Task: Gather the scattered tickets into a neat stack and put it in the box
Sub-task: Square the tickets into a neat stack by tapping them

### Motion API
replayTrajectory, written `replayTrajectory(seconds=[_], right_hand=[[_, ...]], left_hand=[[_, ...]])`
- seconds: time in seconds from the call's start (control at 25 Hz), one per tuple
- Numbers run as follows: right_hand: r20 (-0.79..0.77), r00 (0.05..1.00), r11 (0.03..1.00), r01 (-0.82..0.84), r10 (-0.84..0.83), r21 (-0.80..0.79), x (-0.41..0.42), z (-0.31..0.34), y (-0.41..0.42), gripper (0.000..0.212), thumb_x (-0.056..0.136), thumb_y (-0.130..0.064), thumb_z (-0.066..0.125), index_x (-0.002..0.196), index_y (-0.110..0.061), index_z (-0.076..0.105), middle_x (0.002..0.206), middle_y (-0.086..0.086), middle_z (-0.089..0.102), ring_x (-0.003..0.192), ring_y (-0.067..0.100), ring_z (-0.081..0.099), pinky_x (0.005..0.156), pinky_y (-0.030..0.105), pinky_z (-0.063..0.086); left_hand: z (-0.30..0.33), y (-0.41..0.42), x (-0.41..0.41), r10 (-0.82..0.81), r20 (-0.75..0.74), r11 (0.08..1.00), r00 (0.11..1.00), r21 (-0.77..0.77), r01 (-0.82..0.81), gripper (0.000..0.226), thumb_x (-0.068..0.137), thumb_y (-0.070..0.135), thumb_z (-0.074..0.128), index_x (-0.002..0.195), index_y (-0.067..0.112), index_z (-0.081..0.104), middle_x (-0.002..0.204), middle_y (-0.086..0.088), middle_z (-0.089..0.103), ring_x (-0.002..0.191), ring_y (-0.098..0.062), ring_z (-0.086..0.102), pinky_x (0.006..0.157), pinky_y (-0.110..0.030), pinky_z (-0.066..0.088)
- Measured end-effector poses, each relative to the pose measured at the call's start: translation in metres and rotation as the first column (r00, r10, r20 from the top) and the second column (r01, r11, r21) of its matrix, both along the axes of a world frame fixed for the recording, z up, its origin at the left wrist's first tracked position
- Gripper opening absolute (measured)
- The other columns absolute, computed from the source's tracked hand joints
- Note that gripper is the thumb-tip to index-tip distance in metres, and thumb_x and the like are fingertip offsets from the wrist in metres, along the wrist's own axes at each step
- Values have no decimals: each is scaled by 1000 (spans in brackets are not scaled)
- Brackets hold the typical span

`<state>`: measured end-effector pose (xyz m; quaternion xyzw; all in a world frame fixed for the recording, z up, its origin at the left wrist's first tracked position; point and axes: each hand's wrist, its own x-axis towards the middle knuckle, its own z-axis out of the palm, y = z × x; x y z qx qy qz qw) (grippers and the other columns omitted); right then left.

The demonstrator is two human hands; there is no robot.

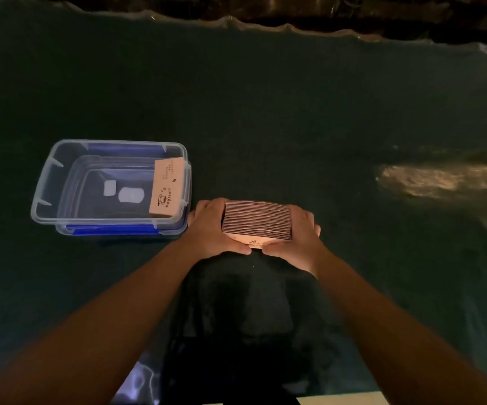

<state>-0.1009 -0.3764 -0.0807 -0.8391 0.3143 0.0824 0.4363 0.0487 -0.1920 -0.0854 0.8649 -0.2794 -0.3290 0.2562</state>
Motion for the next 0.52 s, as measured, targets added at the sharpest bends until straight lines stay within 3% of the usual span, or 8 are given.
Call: replayTrajectory(seconds=[0.12,0.2,0.28,0.36,0.44,0.52], right_hand=[[33,998,982,49,-56,181,0,18,2,90,44,-39,90,126,-39,52,129,-13,58,133,15,44,114,48,41],[111,990,930,44,-90,366,2,30,4,93,43,-26,93,129,-30,57,128,-3,71,129,21,62,103,47,56],[156,976,846,46,-151,532,6,46,10,98,43,-16,93,132,-23,53,125,-2,74,120,18,70,86,32,62],[145,975,803,52,-170,594,12,65,19,107,49,-8,93,141,-24,41,134,1,65,119,16,69,83,25,60],[159,973,793,38,-169,609,20,79,30,101,59,-4,91,143,-26,39,136,3,64,113,9,72,83,22,60],[135,976,790,56,-173,611,31,93,46,95,61,-14,93,141,-25,42,133,2,68,109,7,73,79,18,60]], left_hand=[[13,8,3,22,-251,989,968,-139,-58,100,41,58,98,125,59,42,124,34,59,118,11,54,105,-35,46],[25,15,5,58,-379,967,924,-207,-146,89,44,51,100,110,70,44,113,43,64,104,23,59,91,-23,49],[36,20,6,104,-504,917,857,-285,-279,90,46,42,102,115,61,49,114,36,69,106,17,64,86,-23,56],[46,24,6,106,-647,831,755,-360,-425,93,50,26,101,128,41,52,121,17,74,115,-2,69,85,-28,63],[58,29,6,47,-769,724,638,-414,-552,91,60,11,94,138,24,51,128,-2,74,123,-19,68,89,-34,62],[71,35,8,-4,-833,614,553,-438,-656,81,69,5,86,141,12,51,131,-15,70,125,-29,67,94,-41,61]])
